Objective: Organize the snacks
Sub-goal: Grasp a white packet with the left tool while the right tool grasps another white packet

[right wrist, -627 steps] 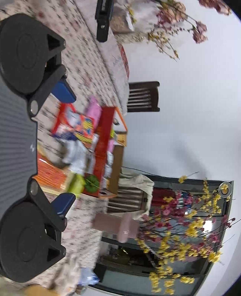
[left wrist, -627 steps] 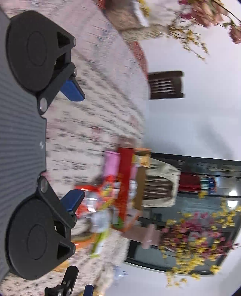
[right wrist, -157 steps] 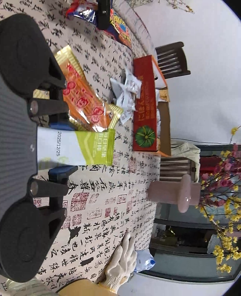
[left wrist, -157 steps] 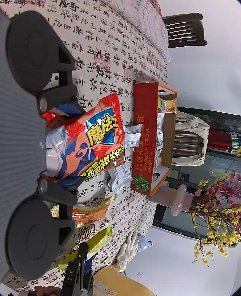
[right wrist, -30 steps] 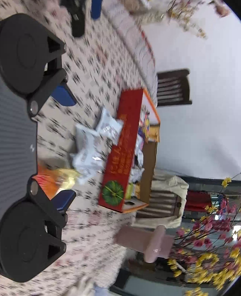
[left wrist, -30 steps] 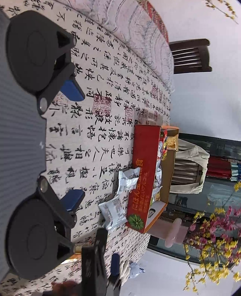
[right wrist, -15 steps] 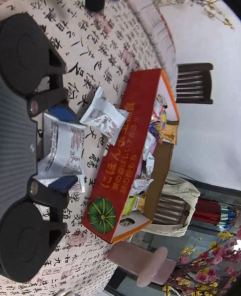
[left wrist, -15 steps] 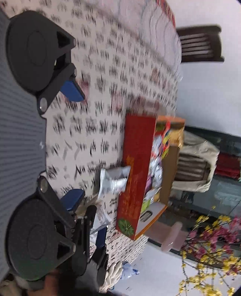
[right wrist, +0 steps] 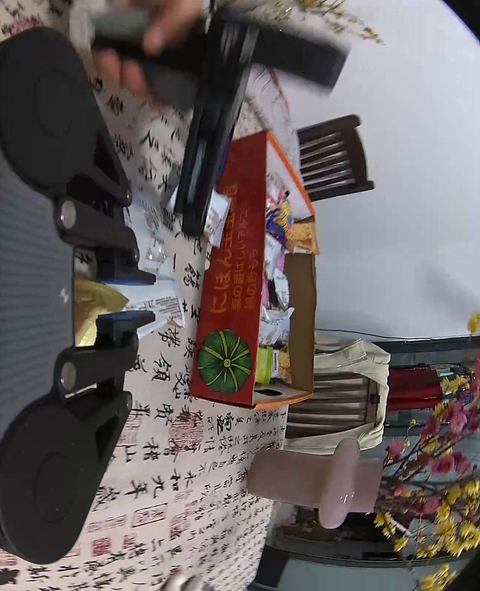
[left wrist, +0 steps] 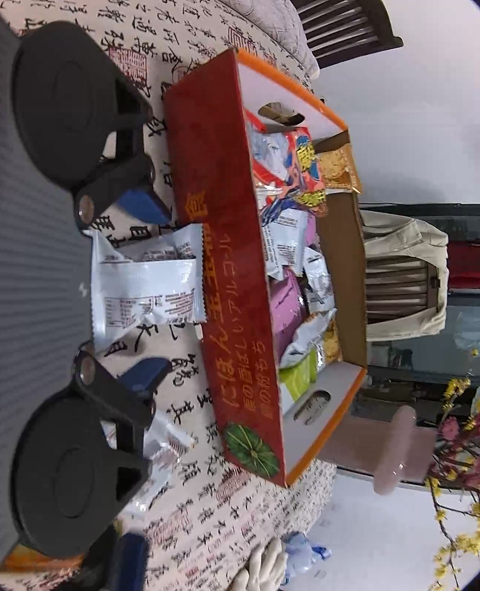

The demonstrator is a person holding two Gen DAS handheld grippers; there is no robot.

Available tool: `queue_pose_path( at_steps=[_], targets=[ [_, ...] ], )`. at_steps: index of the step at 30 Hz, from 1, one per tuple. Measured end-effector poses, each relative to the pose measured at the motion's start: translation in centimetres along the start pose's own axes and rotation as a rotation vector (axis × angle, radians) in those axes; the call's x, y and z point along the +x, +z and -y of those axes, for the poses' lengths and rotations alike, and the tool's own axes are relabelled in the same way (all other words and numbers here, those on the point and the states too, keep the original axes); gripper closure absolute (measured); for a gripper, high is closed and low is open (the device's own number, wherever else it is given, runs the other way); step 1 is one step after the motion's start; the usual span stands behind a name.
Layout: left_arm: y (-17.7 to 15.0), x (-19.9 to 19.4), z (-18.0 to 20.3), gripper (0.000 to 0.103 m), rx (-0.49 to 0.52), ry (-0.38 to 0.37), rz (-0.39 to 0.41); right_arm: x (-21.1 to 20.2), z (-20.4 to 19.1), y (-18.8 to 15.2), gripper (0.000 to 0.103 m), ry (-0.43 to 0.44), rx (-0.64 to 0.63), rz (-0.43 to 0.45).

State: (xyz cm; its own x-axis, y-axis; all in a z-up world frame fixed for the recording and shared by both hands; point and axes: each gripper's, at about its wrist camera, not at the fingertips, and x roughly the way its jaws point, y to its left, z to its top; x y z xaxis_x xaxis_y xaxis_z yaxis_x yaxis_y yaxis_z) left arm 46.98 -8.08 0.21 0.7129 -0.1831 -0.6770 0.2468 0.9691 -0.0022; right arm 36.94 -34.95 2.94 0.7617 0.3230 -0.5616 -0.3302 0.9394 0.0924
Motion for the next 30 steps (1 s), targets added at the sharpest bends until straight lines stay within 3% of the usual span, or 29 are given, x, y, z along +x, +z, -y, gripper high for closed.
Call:
queue_pose_path(
  at_steps=[1,3,7,11,17,25,27,30],
  targets=[
    [-0.1,0.2,-0.2,0.048,-0.007,-0.002,-0.001,-0.6,-0.1,-0.1,0.081,0.018,0.004,0.002],
    [-0.5,0.1,-0.3,0.053,0.015,0.011,0.033,-1.4,-0.7,-0.5,0.068,0.077,-0.006,-0.004],
    [-1.6,-2.1,-1.1,0.055,0.025,-0.011,0.038,-0.8,-2.1,-1.3,0.059,0.208,0.018,-0.067],
    [-3.7,-6.4,-3.4,0.055,-0.001,-0.001,0.071,1.7,-3.3,-0.8,0.038,0.158,0.022,-0.130],
    [-7.2,-10.8,-7.1,0.054,-0.054,0.070,0.090,5.4,-4.1,1.7,0.036,0.095,0.030,-0.108],
    [-9.1,-13.3,-9.9,0.054,-0.148,0.026,0.103,9.3,-7.5,3.1,0.038,0.050,-0.053,-0.161],
    [-9.2,-14.0,-9.9,0.054,-0.151,0.010,0.115,9.4,-8.1,3.1,0.059,0.016,-0.094,-0.158],
    [-9.8,-15.1,-9.7,0.054,-0.158,-0.010,0.131,8.9,-8.4,2.9,0.062,0.032,-0.101,-0.168]
  ],
)
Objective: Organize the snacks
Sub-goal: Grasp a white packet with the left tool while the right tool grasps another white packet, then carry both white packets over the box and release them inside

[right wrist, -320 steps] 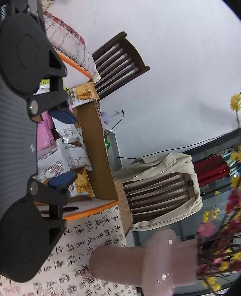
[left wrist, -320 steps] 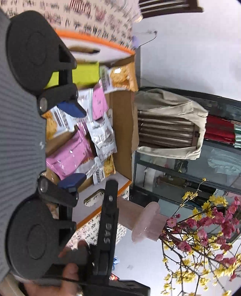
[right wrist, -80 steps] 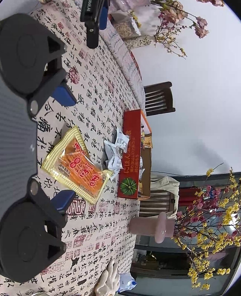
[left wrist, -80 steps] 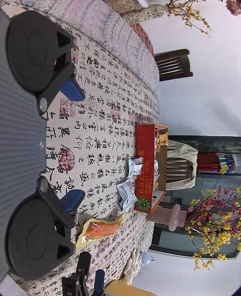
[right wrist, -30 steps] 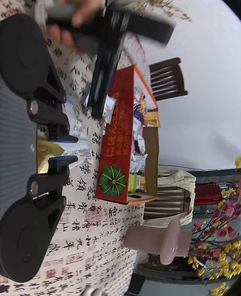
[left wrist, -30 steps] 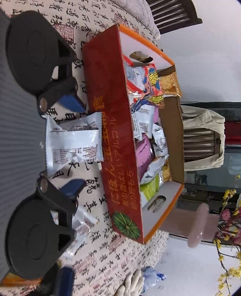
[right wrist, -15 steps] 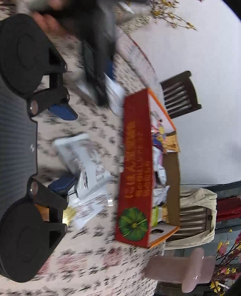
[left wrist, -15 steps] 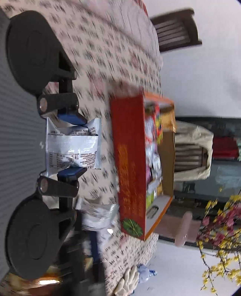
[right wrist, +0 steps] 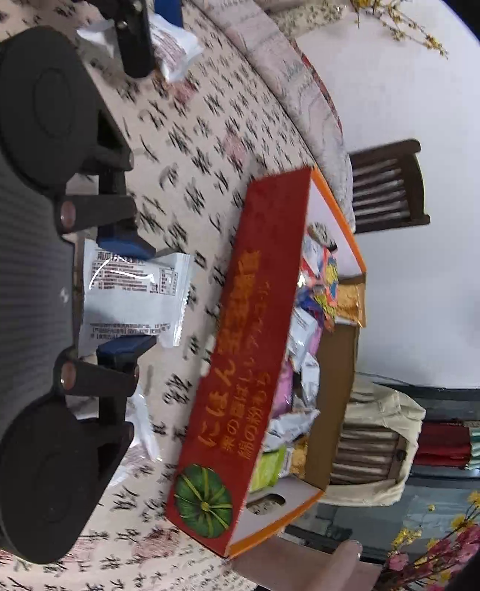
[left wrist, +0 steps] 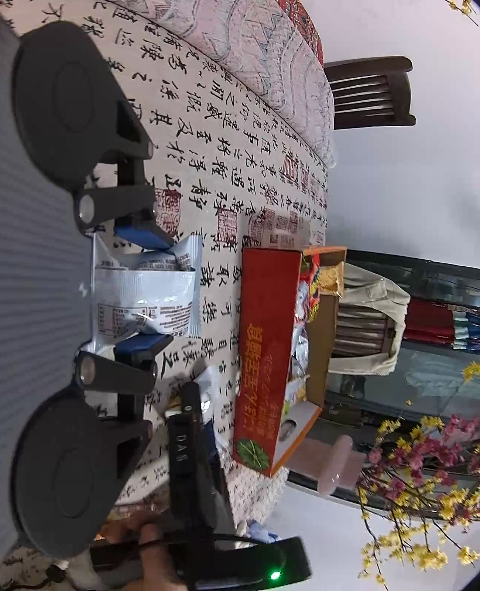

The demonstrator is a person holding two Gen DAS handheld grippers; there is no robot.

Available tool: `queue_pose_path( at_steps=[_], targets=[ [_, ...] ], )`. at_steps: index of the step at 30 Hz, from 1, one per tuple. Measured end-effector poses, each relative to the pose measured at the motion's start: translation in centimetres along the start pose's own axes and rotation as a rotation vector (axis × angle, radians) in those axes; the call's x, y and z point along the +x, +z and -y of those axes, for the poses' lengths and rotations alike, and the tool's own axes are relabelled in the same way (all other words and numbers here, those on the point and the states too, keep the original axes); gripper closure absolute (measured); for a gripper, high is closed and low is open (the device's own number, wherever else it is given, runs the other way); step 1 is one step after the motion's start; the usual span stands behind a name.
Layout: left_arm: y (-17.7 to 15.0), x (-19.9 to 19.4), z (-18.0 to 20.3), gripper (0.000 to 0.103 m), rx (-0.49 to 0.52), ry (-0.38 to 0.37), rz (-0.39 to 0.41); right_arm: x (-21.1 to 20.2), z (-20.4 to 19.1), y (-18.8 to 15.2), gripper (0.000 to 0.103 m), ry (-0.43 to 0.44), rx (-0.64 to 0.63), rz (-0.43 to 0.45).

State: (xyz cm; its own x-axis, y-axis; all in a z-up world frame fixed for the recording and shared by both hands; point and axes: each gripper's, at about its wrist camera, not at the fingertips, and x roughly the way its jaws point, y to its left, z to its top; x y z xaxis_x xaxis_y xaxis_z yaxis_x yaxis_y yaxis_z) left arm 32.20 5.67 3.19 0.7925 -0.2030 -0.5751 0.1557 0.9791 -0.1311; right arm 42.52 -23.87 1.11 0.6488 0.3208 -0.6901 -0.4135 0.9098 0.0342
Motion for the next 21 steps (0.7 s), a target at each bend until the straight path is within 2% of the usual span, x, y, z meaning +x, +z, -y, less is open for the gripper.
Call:
queue_pose_path(
  at_steps=[5,12,17,21],
  targets=[
    [-1.3,-1.6,0.7,0.054,-0.022,-0.035,-0.016,-4.2,-1.1,-2.4,0.062,0.014,-0.004,0.043],
    [-3.2,-4.0,3.6,0.054,-0.013,-0.068,-0.028,-11.1,-2.1,-8.2,0.062,0.055,0.015,0.092],
    [-3.2,-5.1,6.0,0.054,0.016,-0.080,-0.019,-14.8,-0.7,-11.1,0.062,0.063,0.060,0.114],
    [-2.8,-5.3,7.8,0.054,0.048,-0.101,-0.011,-16.7,0.8,-12.0,0.062,0.052,0.091,0.158]
  ],
)
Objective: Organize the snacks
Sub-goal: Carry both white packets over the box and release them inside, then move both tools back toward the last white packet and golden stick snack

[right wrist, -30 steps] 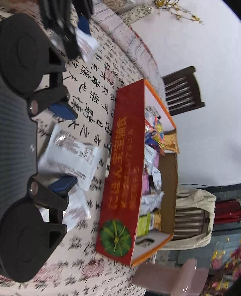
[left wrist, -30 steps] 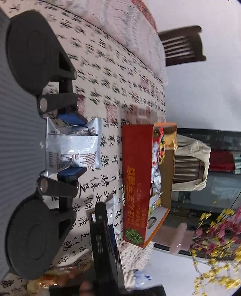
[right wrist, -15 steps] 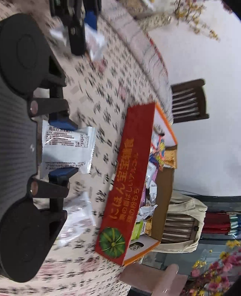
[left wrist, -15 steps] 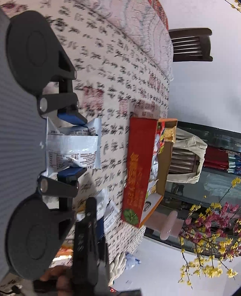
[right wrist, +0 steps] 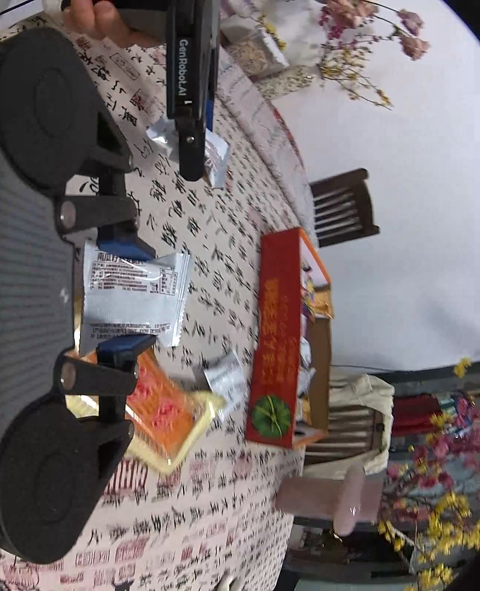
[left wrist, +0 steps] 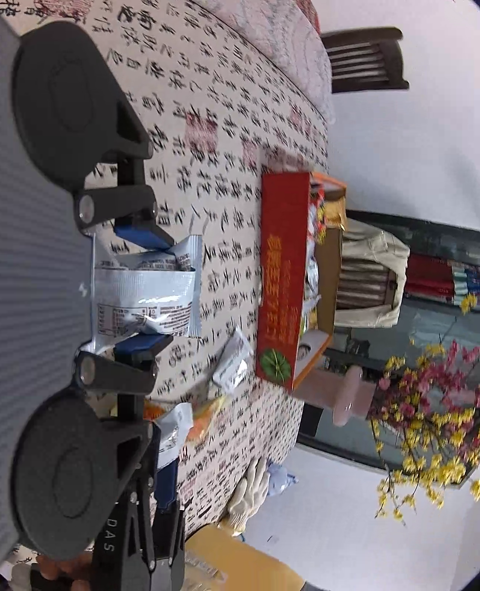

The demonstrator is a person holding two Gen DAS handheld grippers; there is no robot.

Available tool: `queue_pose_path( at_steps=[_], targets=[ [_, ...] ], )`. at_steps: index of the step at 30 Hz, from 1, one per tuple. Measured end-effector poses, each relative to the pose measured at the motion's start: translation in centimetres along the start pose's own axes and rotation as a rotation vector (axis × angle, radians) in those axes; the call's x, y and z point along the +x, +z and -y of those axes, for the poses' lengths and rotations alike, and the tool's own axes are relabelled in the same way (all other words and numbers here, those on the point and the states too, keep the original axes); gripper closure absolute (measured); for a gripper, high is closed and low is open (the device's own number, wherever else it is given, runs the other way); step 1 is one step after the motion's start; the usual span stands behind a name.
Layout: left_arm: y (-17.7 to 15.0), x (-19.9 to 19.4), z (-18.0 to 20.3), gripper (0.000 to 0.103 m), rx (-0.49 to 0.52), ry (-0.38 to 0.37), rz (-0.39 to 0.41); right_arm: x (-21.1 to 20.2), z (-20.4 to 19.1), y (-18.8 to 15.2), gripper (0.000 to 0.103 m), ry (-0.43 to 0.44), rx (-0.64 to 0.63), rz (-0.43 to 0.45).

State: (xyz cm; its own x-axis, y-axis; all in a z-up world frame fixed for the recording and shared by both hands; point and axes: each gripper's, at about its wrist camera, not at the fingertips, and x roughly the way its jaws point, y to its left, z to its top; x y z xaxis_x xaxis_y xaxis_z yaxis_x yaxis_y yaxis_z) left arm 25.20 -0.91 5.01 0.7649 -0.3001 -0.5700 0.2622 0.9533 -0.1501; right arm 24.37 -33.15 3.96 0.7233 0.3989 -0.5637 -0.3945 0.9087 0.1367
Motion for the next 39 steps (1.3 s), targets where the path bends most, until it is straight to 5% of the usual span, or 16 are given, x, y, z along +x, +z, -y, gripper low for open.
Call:
queue_pose_path(
  at_steps=[8,15,22,28,35,39],
  targets=[
    [4.3,1.7,1.0,0.054,0.054,0.017,0.051,-0.4,2.9,1.6,0.062,-0.009,0.021,0.066],
    [12.4,5.9,0.7,0.054,0.067,0.015,0.135,1.8,5.0,9.0,0.062,-0.030,-0.056,0.168],
    [18.1,13.0,-0.3,0.054,0.004,-0.033,0.090,7.6,8.8,16.4,0.062,-0.011,0.005,0.204],
    [18.9,20.0,-0.9,0.054,-0.025,-0.025,-0.001,14.6,11.4,19.3,0.061,-0.029,0.059,0.147],
    [18.2,25.4,-2.2,0.054,-0.080,-0.038,-0.096,21.0,12.7,18.0,0.061,-0.070,0.070,0.050],
    [17.7,26.1,-2.4,0.042,-0.096,-0.042,-0.103,22.4,12.6,17.0,0.061,-0.060,0.064,0.017]
  ],
)
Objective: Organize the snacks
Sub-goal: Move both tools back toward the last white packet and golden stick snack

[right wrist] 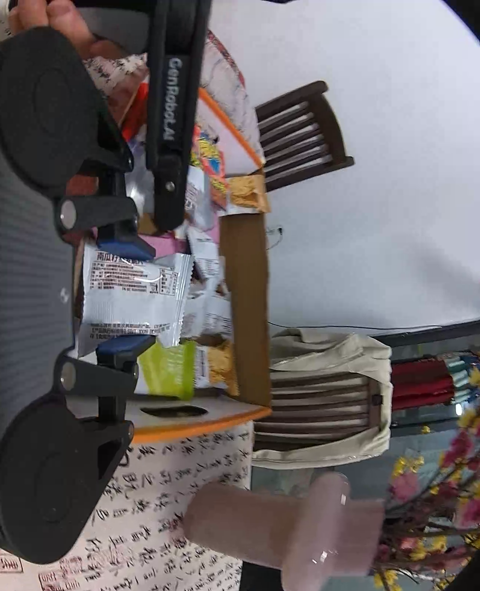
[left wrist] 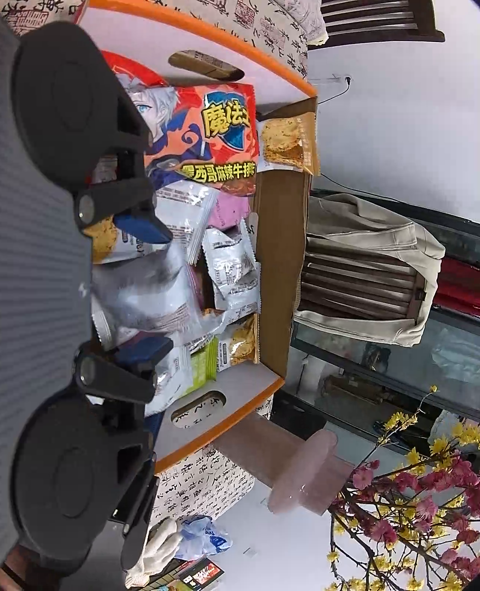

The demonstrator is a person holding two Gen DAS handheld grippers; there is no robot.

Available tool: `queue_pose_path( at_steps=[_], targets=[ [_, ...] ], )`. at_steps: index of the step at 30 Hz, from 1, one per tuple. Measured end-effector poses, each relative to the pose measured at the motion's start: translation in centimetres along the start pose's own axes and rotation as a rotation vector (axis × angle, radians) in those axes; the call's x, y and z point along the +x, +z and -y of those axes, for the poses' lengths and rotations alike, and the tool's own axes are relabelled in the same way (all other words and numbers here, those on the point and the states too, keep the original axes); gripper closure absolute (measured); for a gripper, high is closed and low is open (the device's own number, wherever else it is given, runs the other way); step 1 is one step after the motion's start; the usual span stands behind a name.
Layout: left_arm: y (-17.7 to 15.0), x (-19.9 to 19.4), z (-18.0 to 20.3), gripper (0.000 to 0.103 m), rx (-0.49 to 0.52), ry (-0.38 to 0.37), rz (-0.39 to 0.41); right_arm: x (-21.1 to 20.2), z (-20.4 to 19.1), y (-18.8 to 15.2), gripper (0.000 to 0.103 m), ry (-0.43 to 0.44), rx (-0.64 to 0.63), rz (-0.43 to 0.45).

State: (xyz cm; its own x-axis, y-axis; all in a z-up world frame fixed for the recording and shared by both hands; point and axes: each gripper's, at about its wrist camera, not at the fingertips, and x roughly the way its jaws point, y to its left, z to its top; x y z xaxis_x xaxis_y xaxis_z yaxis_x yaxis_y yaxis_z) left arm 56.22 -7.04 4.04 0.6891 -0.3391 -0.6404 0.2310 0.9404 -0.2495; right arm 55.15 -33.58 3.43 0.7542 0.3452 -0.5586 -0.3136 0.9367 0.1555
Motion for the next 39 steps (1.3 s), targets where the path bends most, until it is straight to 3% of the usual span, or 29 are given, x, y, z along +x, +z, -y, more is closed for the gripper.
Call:
queue_pose_path(
  at_steps=[3,8,19,25,31,39],
  targets=[
    [0.1,-0.9,0.5,0.032,0.026,0.001,0.032,0.1,-0.2,-0.6,0.057,0.009,-0.005,0.000],
    [0.6,-3.4,1.4,0.028,0.064,-0.004,0.066,-1.7,-0.6,-0.4,0.048,0.012,0.010,0.023],
    [-1.3,-11.9,1.4,0.017,0.122,0.052,0.110,-9.2,-0.8,0.3,0.044,-0.022,0.008,0.088],
    [-5.3,-19.3,1.4,0.004,0.143,0.085,0.172,-14.9,-1.2,-1.1,0.037,-0.031,0.010,0.123],
    [-10.6,-26.0,1.5,0.000,0.166,0.100,0.215,-21.0,-2.8,-4.7,0.027,-0.026,-0.024,0.144],
    [-17.8,-30.1,1.6,0.000,0.114,0.163,0.204,-26.9,-5.8,-12.0,0.017,0.011,-0.066,0.131]
  ],
)
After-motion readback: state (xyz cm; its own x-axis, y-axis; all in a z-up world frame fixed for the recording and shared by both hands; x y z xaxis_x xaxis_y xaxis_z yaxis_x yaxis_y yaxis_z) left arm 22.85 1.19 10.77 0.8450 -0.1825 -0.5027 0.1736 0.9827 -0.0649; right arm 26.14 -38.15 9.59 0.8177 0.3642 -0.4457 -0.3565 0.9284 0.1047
